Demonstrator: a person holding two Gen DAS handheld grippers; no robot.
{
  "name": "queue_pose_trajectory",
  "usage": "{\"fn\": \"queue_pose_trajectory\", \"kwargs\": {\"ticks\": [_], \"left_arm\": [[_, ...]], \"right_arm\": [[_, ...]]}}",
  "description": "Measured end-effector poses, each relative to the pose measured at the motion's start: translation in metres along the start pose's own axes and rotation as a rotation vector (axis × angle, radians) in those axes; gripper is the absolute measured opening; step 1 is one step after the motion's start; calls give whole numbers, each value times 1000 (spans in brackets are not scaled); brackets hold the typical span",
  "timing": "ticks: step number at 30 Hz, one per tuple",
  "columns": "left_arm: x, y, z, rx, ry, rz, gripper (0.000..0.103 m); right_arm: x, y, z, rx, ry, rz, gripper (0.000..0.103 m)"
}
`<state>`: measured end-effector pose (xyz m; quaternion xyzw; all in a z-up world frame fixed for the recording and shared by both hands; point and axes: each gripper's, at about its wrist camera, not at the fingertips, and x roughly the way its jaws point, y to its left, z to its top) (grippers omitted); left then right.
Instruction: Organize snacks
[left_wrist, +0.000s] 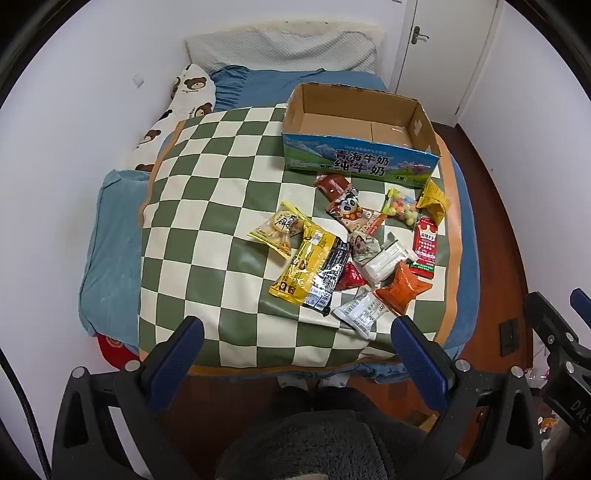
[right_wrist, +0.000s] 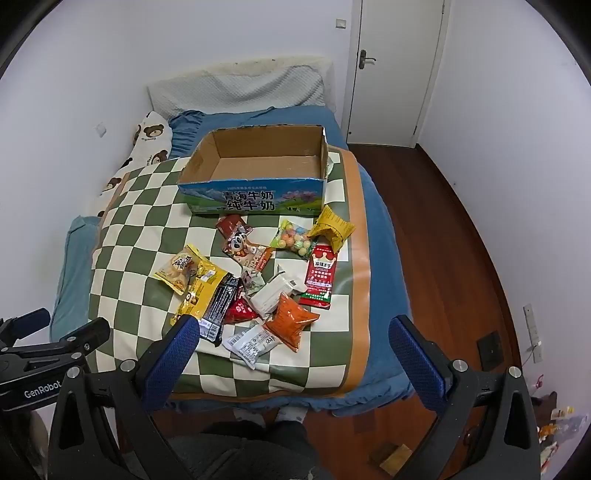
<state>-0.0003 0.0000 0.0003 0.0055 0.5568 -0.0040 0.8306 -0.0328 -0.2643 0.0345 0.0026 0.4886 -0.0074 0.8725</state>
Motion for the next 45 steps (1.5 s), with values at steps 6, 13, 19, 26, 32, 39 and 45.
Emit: {"fn": "queue_pose_trajectory", "kwargs": {"ticks": [6, 13, 19, 26, 32, 39, 45], "left_arm": [[0, 0, 0, 4, 0, -1, 103], [1, -1, 1, 2, -1, -1, 103], [0, -1, -1, 4, -12, 3, 103], [-9, 9, 10, 13, -9, 1, 103], [-15, 7, 7, 4, -12, 4, 103], [-12, 6, 4, 2, -19, 4, 103], [-21, 11, 9, 6, -16, 4, 103]], "right_arm": [[-2, 0, -2, 6, -2, 11, 103], [-5, 1, -5, 7, -4, 12, 103], [-8, 1, -6, 9, -7, 15, 103], [-8, 1, -7, 9, -9, 14, 103], [-10, 3, -6, 10, -10, 15, 103], [-11, 3, -4, 12, -9, 18, 103], [-9, 2, -5, 12, -9, 17, 103]]}}
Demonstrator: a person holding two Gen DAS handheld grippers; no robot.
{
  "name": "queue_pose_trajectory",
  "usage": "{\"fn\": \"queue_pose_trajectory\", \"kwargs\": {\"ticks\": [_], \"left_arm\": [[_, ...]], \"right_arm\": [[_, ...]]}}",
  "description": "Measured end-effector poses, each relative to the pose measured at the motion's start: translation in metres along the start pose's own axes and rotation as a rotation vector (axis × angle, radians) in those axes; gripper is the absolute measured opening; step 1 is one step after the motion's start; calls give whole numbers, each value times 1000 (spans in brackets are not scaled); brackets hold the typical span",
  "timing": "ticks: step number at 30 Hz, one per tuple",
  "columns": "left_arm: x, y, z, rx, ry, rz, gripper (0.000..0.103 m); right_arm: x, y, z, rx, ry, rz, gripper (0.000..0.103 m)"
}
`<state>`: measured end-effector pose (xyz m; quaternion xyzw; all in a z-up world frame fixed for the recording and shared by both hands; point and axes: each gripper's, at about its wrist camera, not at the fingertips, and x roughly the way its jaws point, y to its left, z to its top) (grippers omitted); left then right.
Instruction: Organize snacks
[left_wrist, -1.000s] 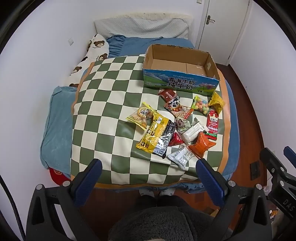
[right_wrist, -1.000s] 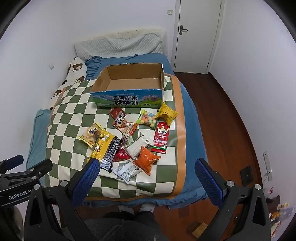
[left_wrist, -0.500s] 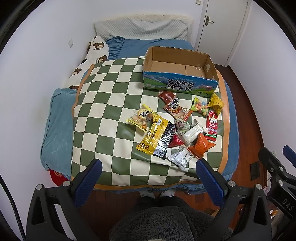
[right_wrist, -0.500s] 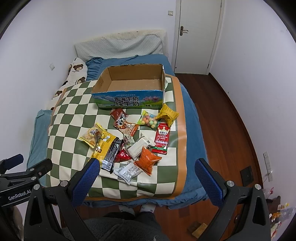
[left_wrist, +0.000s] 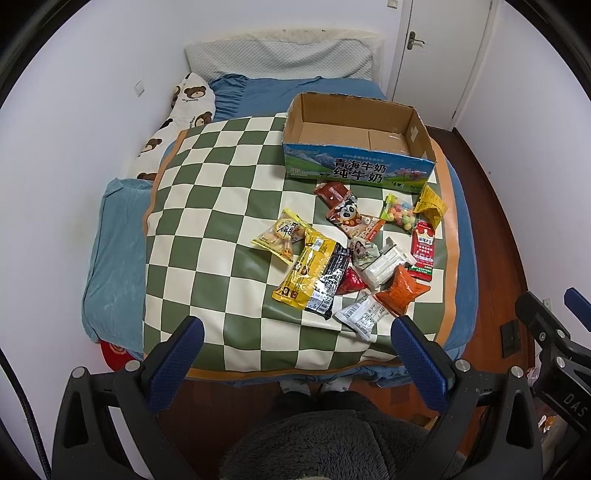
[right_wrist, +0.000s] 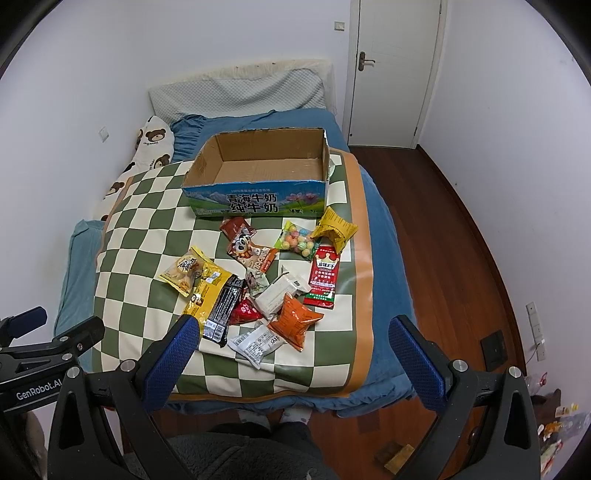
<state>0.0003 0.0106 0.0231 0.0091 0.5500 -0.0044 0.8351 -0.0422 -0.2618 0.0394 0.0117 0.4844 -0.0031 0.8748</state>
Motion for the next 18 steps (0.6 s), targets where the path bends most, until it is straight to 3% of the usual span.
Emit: {"fn": "queue_pose_trajectory", "kwargs": {"ticks": [18], "left_arm": [[3, -5, -4, -5, -4, 3, 103]], "right_arm": [[2, -1, 3, 1, 3, 1, 103]]}}
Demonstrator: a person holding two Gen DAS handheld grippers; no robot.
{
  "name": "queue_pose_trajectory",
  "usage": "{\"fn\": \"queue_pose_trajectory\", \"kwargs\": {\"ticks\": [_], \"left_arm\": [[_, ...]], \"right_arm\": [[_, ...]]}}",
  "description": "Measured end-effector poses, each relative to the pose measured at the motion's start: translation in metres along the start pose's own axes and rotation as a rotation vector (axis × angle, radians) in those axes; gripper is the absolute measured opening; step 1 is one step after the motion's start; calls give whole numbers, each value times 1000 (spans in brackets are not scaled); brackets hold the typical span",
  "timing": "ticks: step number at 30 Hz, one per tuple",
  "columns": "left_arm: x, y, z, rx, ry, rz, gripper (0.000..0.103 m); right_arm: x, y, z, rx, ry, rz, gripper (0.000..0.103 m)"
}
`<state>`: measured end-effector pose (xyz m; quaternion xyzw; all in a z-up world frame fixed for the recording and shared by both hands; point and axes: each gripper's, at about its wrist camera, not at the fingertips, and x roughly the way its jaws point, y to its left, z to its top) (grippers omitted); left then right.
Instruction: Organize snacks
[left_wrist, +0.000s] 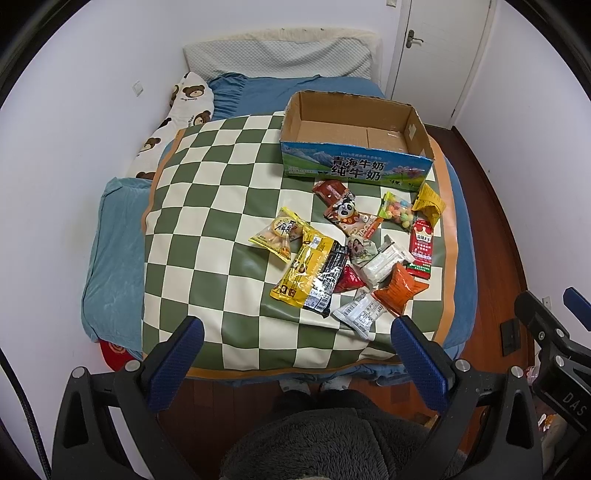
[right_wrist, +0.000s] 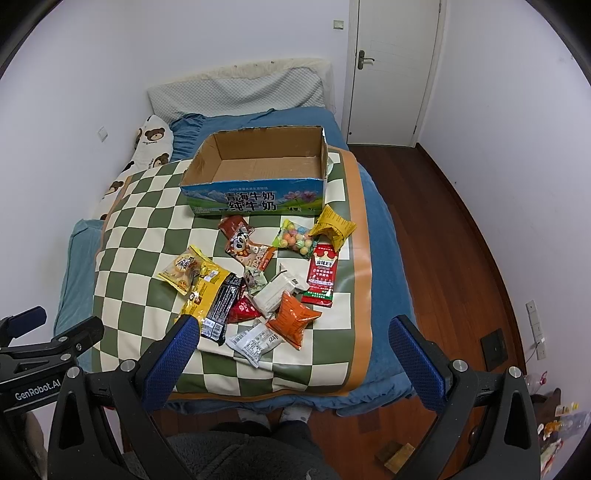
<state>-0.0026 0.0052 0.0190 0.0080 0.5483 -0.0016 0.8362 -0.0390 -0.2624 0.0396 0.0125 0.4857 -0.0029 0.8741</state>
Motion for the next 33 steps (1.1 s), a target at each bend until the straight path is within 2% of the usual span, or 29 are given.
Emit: {"fn": "queue_pose_trajectory", "kwargs": {"ticks": [19, 28, 30, 33], "left_arm": [[-6, 1, 1, 0, 1, 0, 103], [-15, 1, 2, 0, 9, -3, 103], [-3, -15, -5, 2, 12, -2, 103], [8, -17, -4, 7, 21, -2, 103]], "right_arm": [[0, -1, 0, 2, 6, 4, 103], [4, -5, -11, 8, 8, 12, 103], [4, -5, -9, 7, 9, 11, 103], [7, -4, -13, 20, 18, 17, 103]]}}
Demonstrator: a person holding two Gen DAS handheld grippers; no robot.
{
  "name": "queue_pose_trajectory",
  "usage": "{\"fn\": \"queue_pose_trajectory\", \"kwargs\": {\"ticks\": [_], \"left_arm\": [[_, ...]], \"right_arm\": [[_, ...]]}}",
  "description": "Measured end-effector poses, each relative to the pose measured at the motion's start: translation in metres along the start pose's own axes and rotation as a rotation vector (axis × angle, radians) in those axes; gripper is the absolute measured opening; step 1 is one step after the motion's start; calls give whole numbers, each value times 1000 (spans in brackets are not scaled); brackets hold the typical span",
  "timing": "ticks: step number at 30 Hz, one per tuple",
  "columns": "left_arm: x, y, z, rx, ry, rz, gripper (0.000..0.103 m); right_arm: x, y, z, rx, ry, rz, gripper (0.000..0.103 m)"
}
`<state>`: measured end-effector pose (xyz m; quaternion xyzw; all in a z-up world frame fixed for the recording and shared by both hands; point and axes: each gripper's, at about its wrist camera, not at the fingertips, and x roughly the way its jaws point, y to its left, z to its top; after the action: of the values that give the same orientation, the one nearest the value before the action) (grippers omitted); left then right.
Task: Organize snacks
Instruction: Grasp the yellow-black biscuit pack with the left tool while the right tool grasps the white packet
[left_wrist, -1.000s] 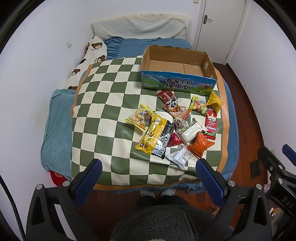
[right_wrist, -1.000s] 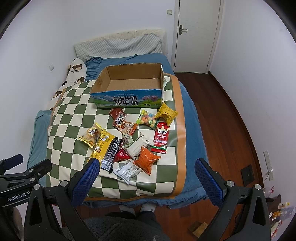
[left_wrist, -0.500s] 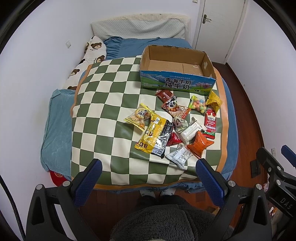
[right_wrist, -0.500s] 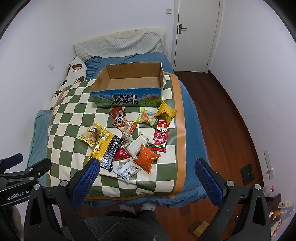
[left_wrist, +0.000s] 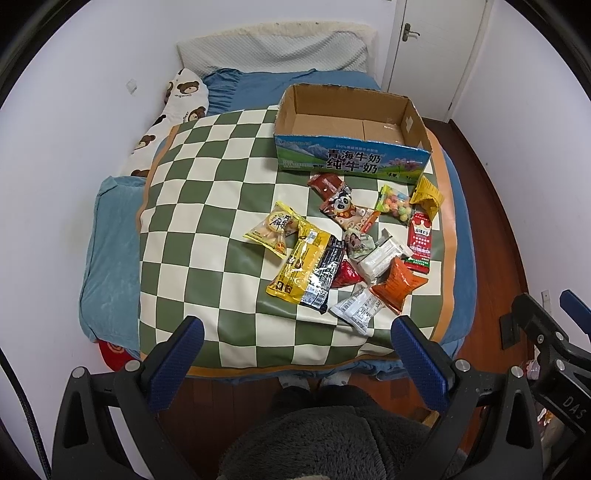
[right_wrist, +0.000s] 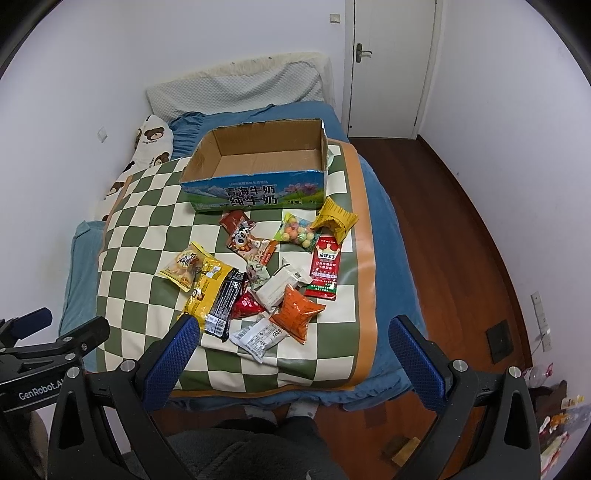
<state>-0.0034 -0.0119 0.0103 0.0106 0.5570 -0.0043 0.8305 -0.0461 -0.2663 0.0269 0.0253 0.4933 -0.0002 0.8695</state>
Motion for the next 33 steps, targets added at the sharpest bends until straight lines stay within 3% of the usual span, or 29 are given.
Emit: {"fn": "queue_pose_trajectory", "kwargs": {"ticks": [5, 9, 13, 20, 27, 33], "left_arm": [[42, 2, 16, 37, -8, 36, 103], [88, 2, 33, 109, -9, 104, 103], [161, -4, 47, 237, 62, 162, 103], [268, -27, 58, 387, 226, 163, 103], [350, -44, 65, 439, 357, 150, 103], [360, -57, 69, 429, 332, 103, 102]], "right_arm": [[24, -4, -2, 52, 36, 36, 103], [79, -12, 0, 144, 118, 121, 103], [138, -17, -10, 207, 208, 170, 98], [248, -22, -46, 385, 414, 249, 92], [329, -3, -79, 535, 500, 292, 86], [379, 24, -93, 563, 556, 276, 73]]}}
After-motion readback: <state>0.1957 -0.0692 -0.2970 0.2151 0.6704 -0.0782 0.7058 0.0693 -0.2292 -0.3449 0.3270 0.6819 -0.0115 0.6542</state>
